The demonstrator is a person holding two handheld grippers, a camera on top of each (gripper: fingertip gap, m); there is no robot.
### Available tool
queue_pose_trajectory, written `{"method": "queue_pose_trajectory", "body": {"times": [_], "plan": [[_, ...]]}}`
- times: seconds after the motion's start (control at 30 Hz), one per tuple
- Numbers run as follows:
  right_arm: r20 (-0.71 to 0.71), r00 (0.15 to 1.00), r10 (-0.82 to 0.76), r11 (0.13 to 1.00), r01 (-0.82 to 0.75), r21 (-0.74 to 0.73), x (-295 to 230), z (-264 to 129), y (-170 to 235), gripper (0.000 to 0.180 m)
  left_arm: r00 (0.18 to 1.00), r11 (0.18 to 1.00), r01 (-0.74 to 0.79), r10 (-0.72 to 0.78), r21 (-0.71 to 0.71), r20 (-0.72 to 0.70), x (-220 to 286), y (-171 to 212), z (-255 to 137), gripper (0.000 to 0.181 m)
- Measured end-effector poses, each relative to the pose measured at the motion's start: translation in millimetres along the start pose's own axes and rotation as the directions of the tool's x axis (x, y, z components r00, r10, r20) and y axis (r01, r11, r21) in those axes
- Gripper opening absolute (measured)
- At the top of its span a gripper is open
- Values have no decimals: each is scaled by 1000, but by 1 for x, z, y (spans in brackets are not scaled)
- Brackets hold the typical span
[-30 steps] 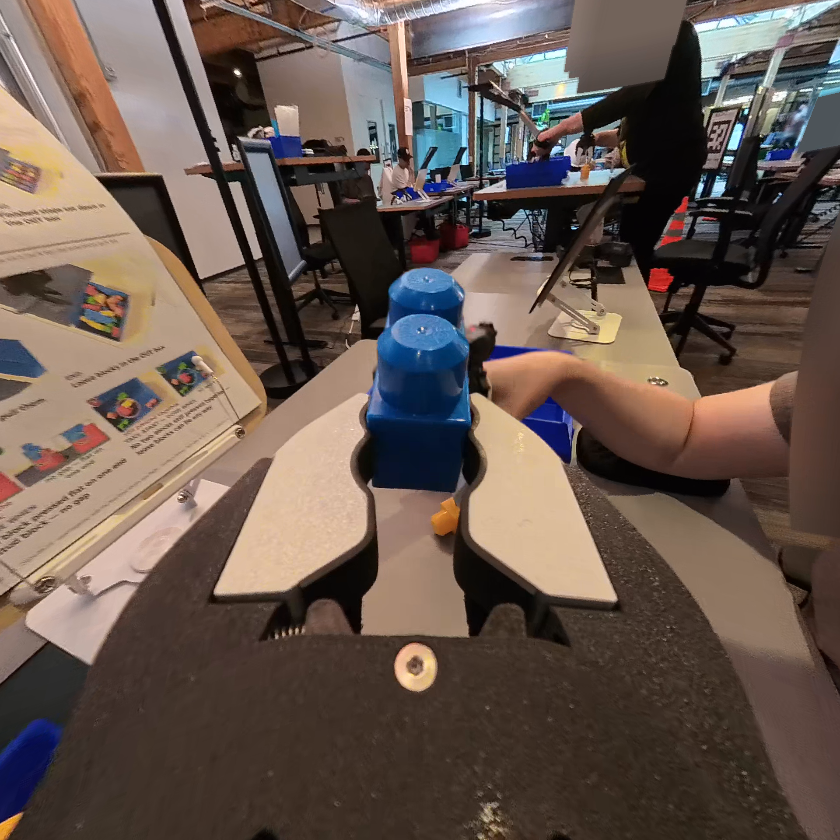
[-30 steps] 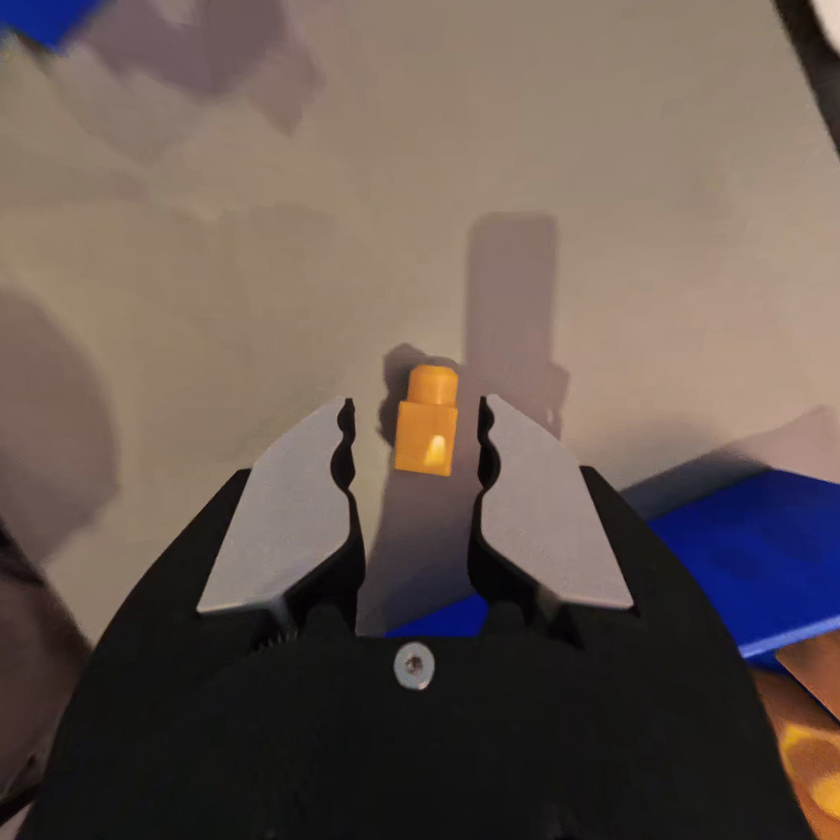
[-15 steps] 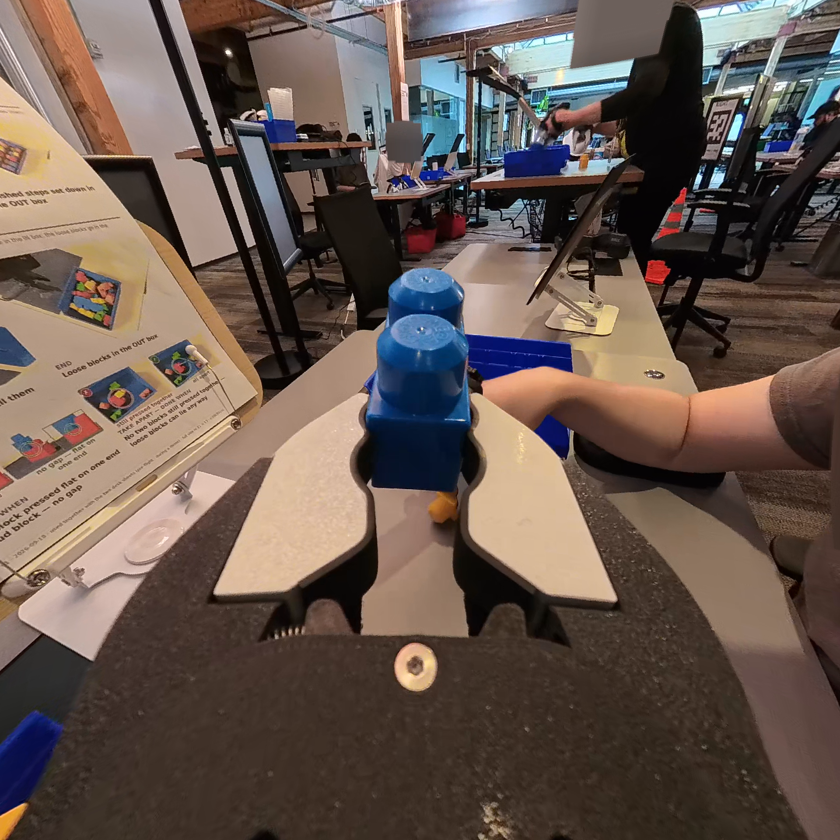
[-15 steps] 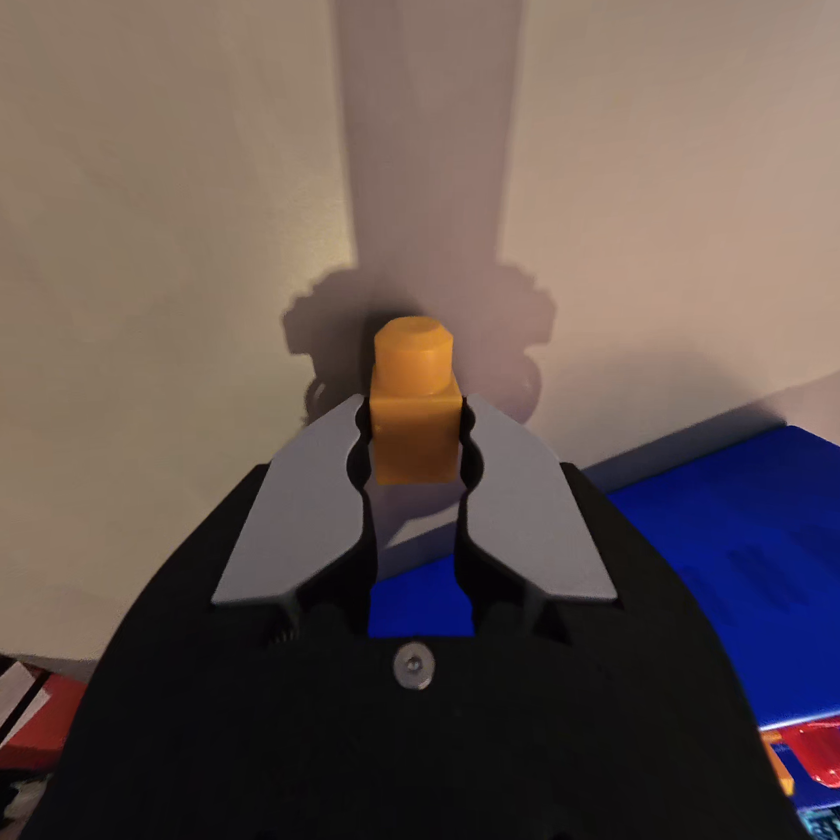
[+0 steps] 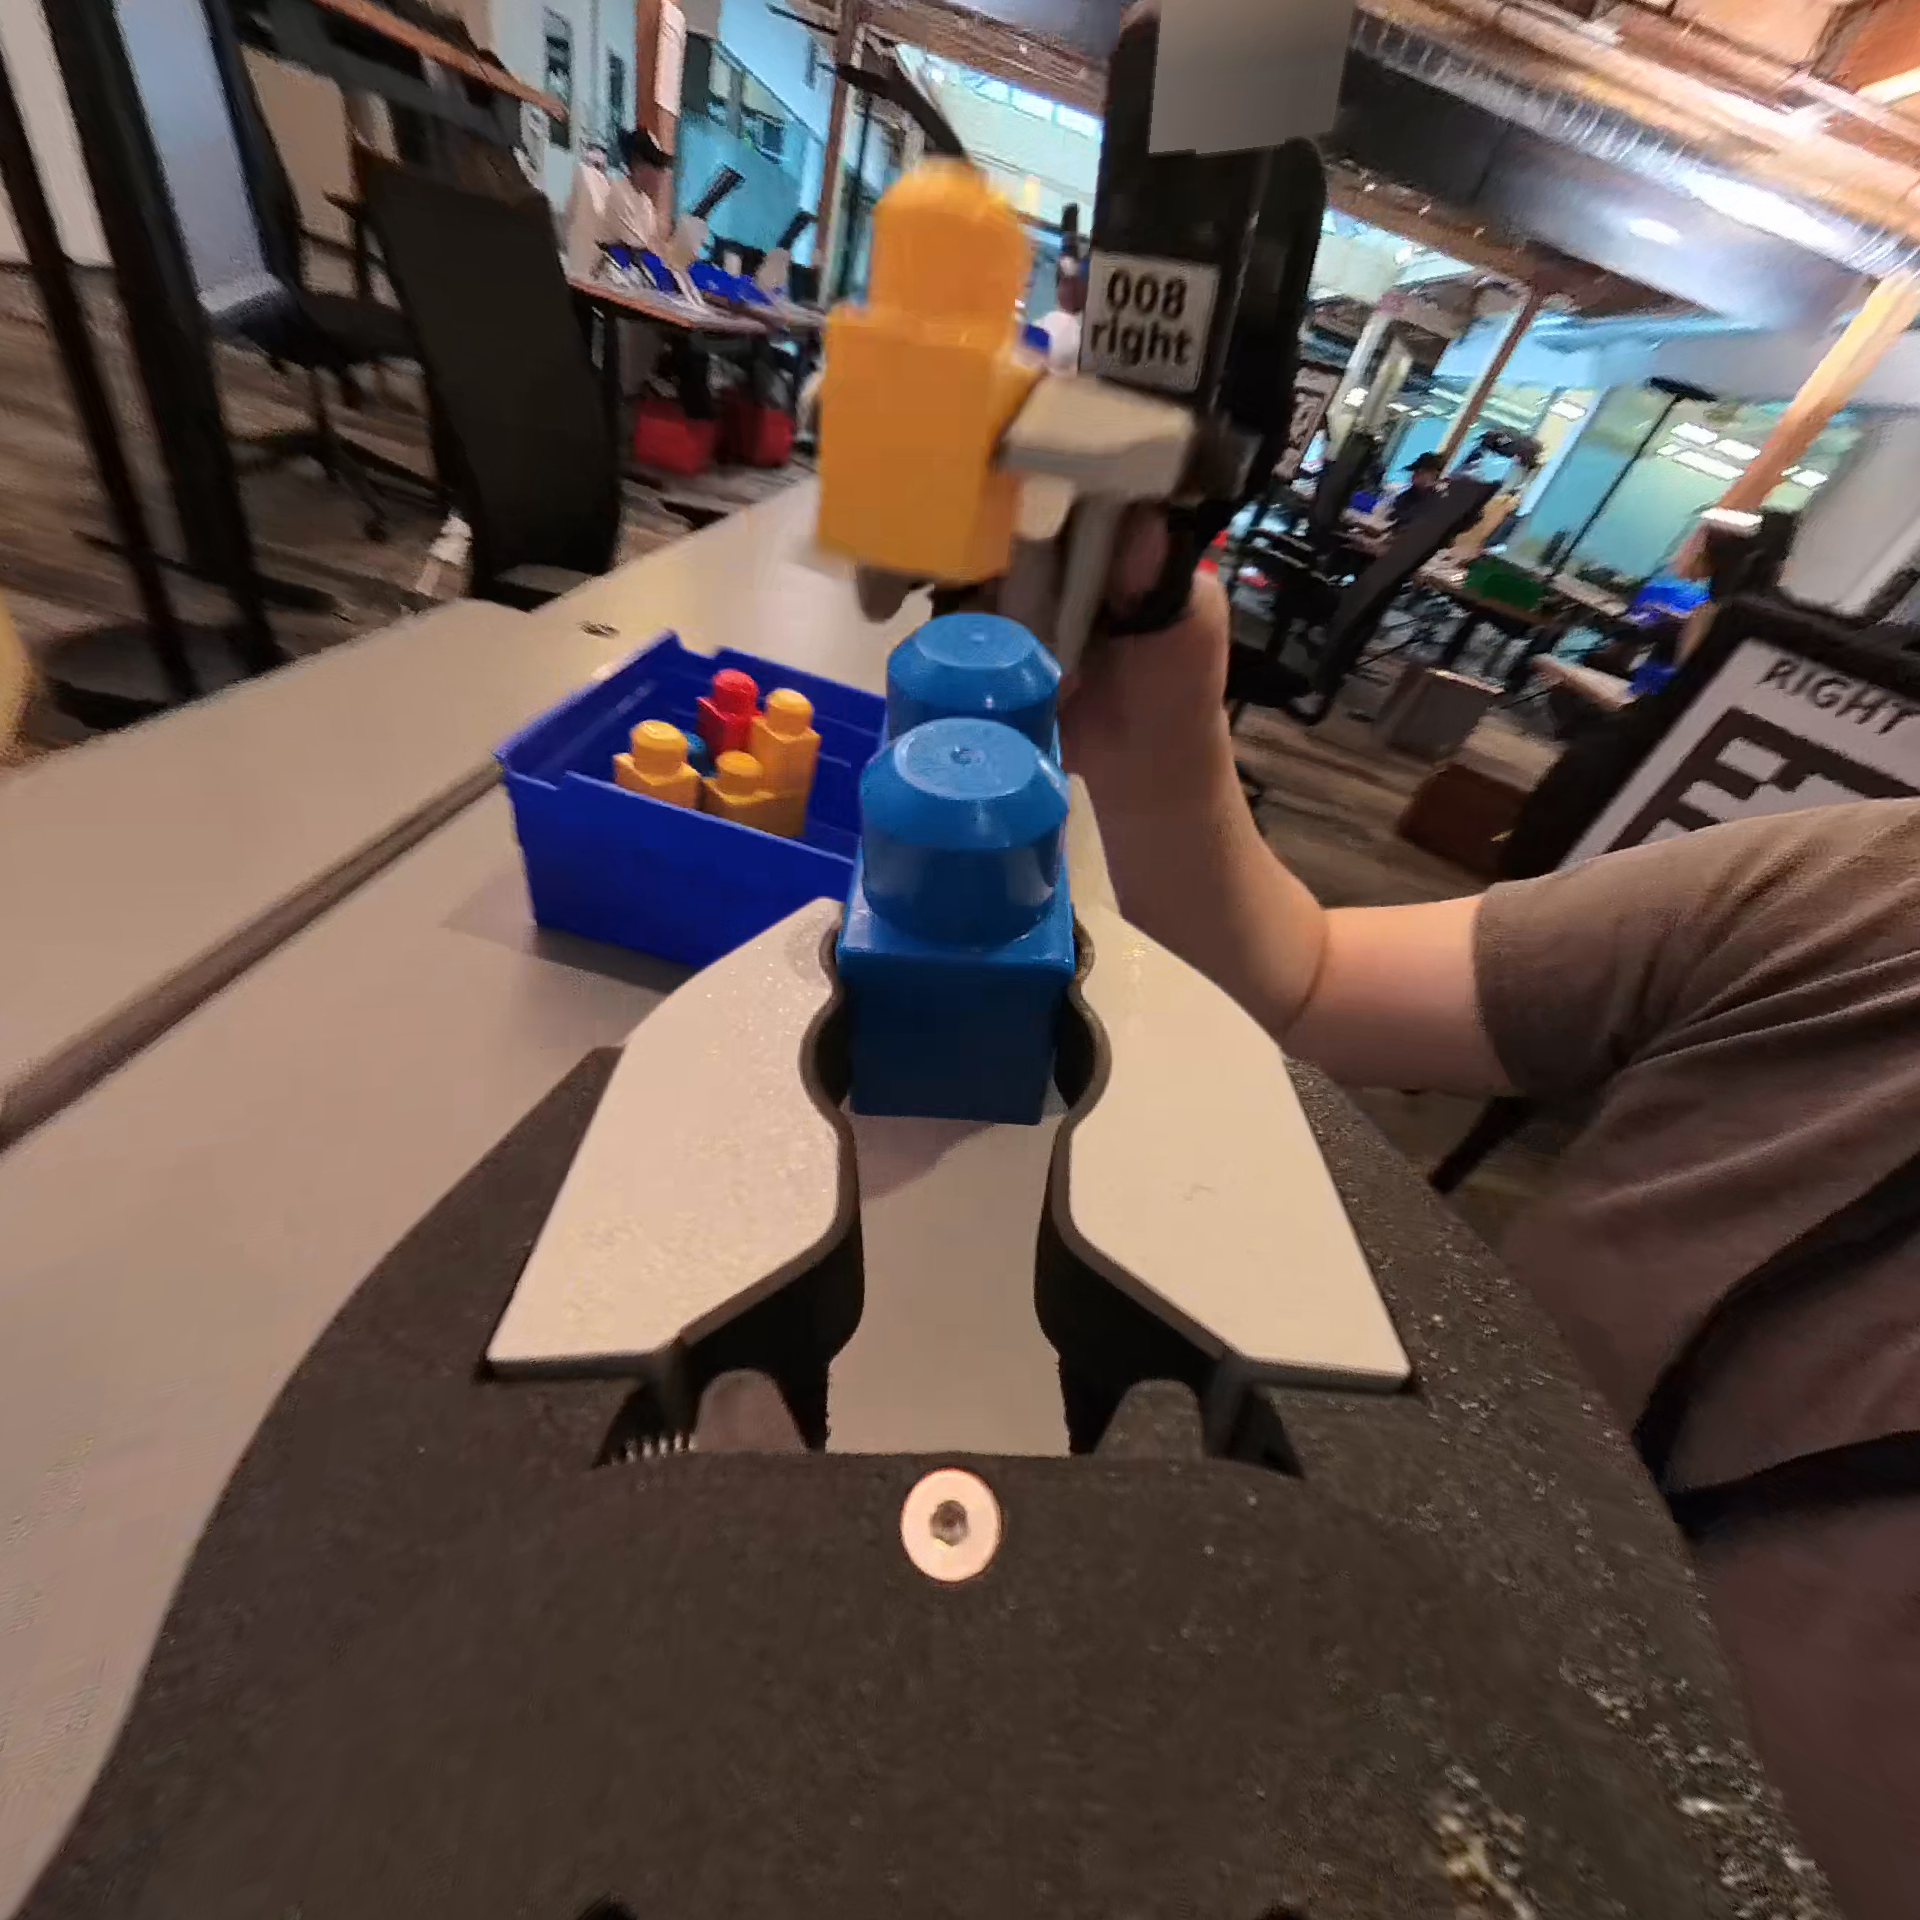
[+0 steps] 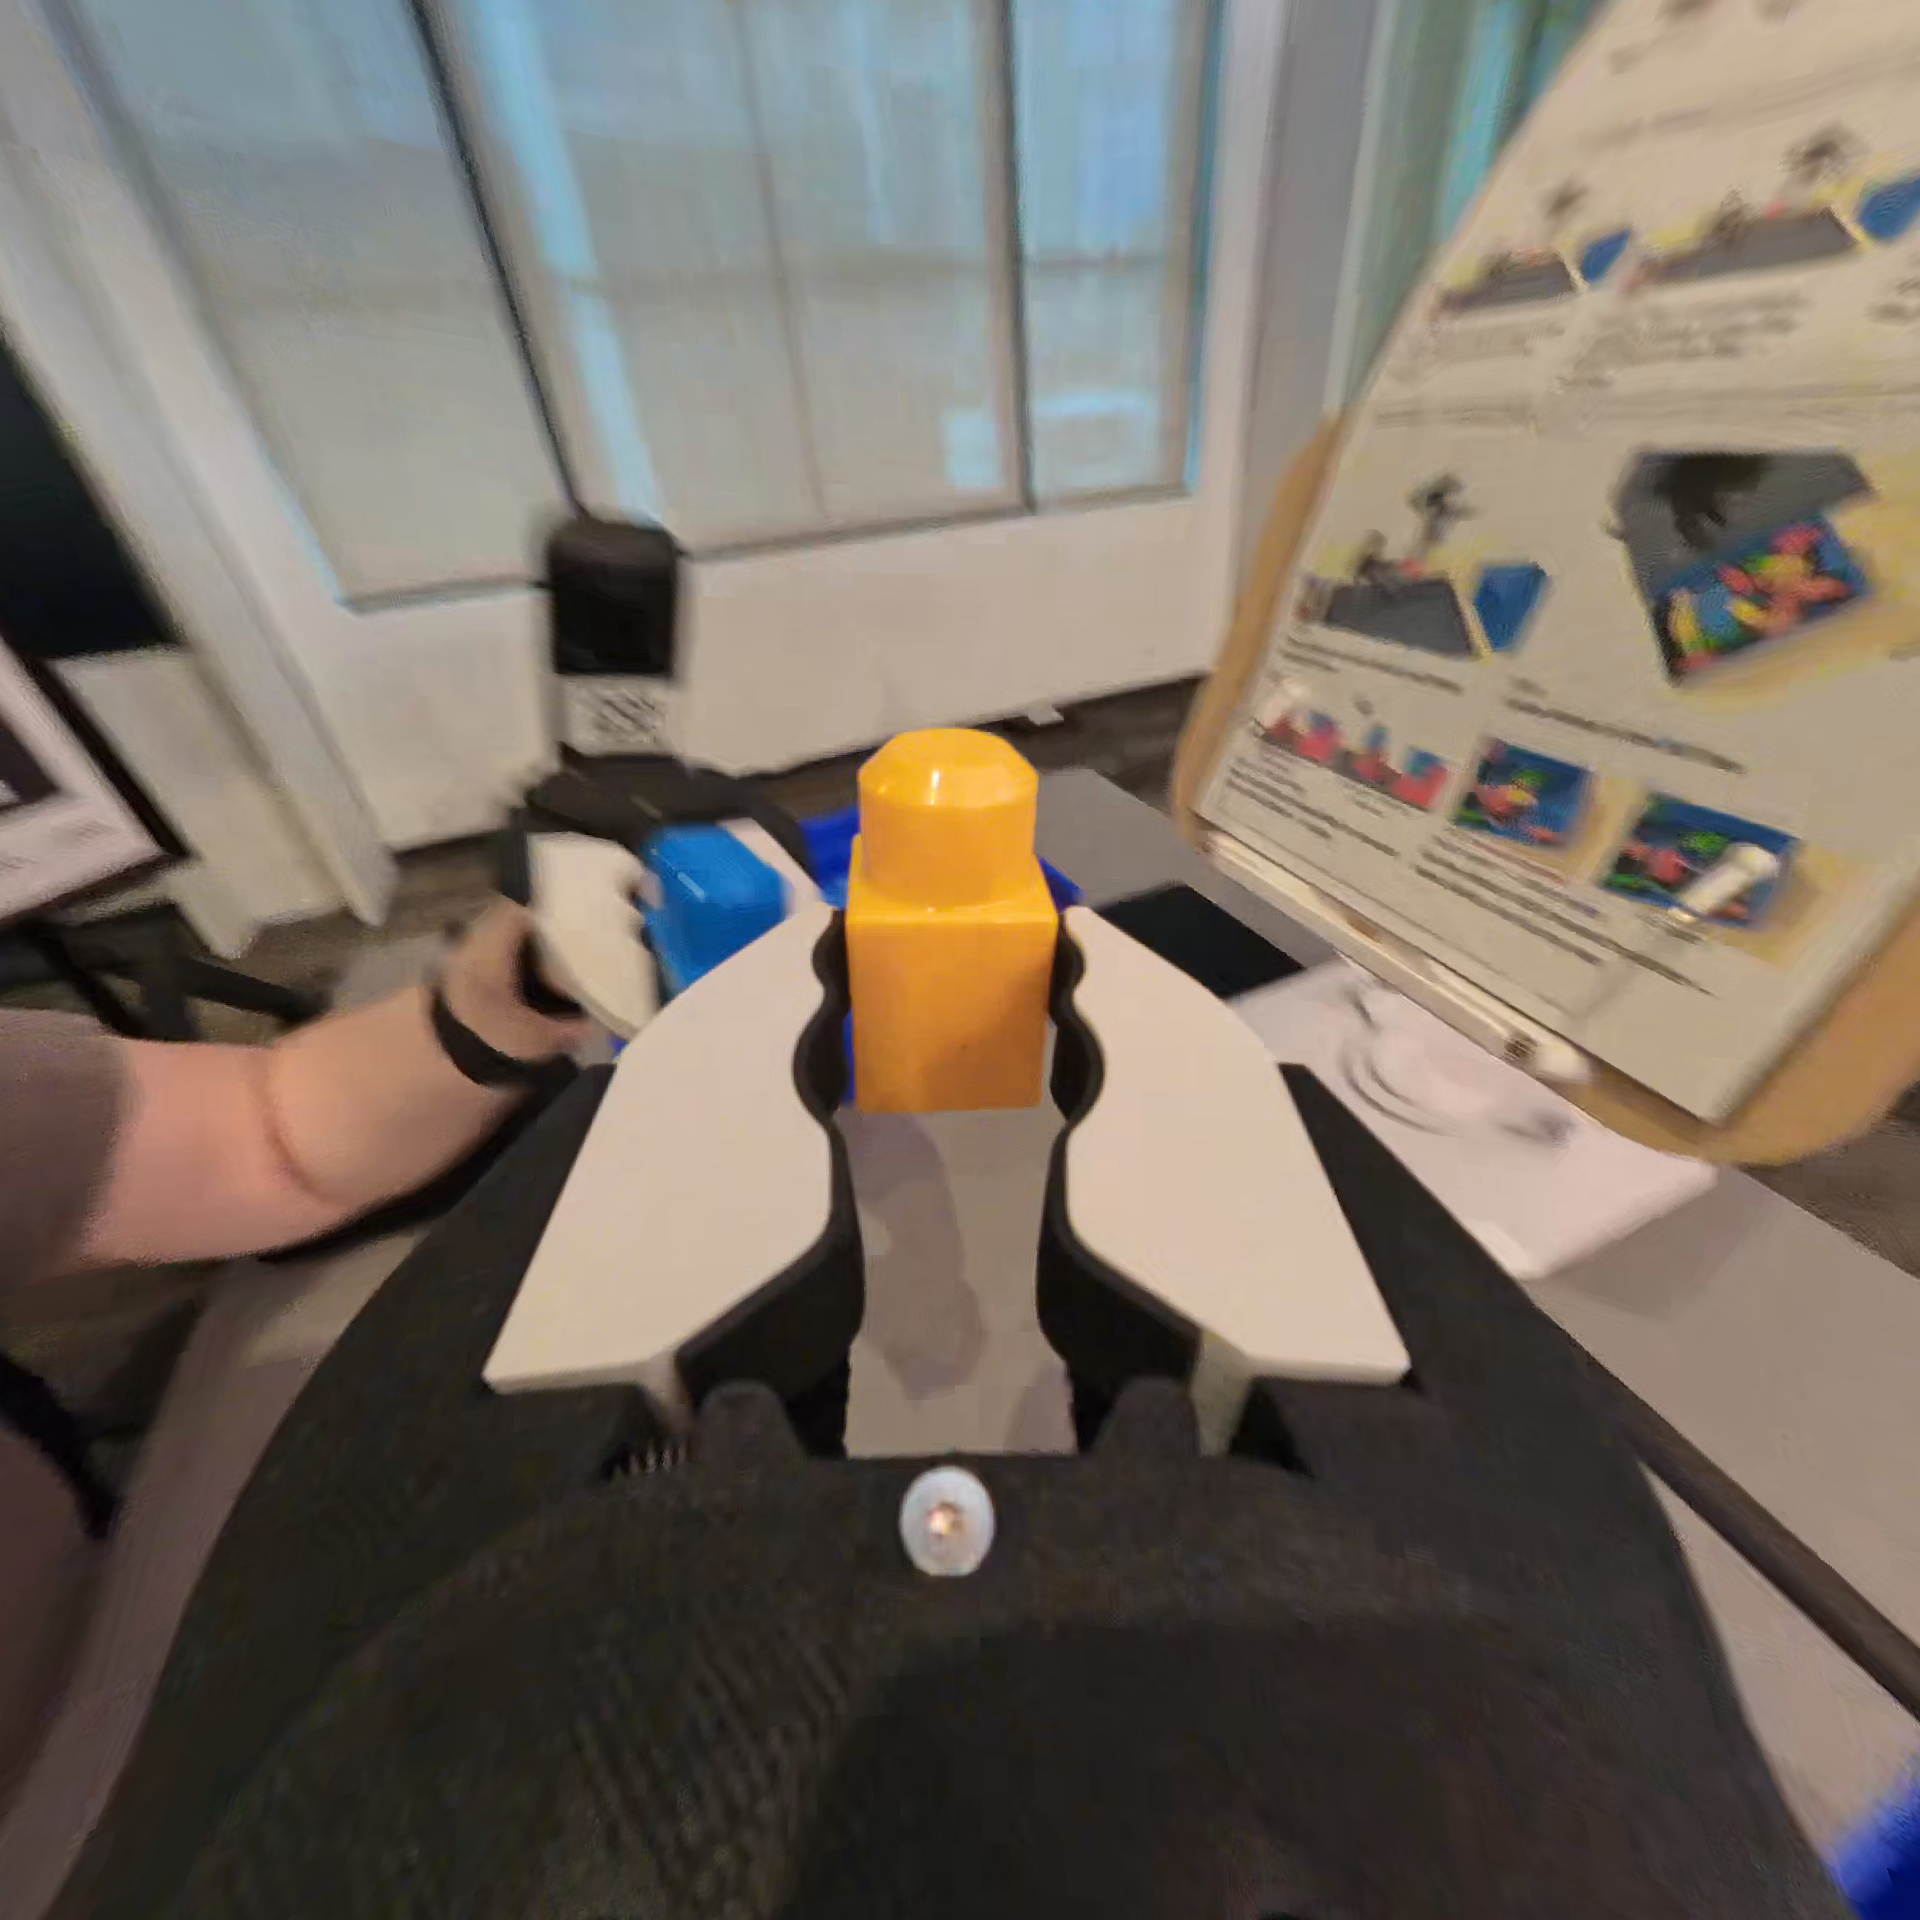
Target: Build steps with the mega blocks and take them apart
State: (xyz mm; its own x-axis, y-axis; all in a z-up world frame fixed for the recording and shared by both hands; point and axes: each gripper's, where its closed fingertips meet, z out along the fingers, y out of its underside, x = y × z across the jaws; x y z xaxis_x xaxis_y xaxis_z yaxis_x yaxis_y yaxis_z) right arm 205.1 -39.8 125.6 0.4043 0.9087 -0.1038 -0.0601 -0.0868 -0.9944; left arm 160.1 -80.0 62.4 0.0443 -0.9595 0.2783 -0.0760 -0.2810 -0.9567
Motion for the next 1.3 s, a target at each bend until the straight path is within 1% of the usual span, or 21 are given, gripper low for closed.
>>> {"method": "queue_pose_trajectory", "body": {"times": [0.07, 0.1, 0.17, 0.27, 0.4, 0.47, 0.6, 0.7, 0.93, 1.1, 1.3], "plan": [[104, 992, 74, 995, -80, 55, -18, 1, -8, 37, 999, 999, 39, -40, -27, -23, -2, 13, 11, 36], [145, 983, 112, 991, -122, 56, -24, 4, -7, 37, 999, 998, 44, -45, -42, -25, -3, 18, 15, 36], [203, 964, 169, 985, -170, -14, -30, 12, 6, 37, 999, 997, 46, -48, -59, -25, -4, 23, 19, 36], [188, 967, 174, 983, -160, -85, -25, 22, 23, 37, 999, 997, 44, -44, -63, -13, -5, 23, 19, 36], [201, 965, 166, 980, -140, -138, -28, 26, 34, 37, 1000, 996, 22, -23, -83, -3, -5, 25, 18, 36], [221, 960, 175, 973, -134, -188, -31, 27, 42, 37, 999, 995, 45, -47, -85, -19, -4, 25, 18, 36], [242, 946, 217, 963, -168, -210, -33, 25, 44, 37, 990, 991, 111, -117, -71, -85, 1, 25, 18, 36], [272, 931, 242, 960, -189, -207, -36, 25, 43, 37, 983, 988, 137, -144, -69, -116, 4, 24, 17, 36], [264, 926, 268, 952, -213, -218, -35, 26, 46, 37, 983, 986, 152, -158, -69, -96, 2, 23, 16, 36], [248, 932, 263, 959, -225, -173, -34, 29, 42, 37, 968, 977, 210, -213, -34, -133, 4, 18, 14, 35], [245, 915, 321, 946, -295, -137, -31, 33, 41, 37, 970, 976, 216, -216, -14, -109, 0, 15, 11, 35]]}}
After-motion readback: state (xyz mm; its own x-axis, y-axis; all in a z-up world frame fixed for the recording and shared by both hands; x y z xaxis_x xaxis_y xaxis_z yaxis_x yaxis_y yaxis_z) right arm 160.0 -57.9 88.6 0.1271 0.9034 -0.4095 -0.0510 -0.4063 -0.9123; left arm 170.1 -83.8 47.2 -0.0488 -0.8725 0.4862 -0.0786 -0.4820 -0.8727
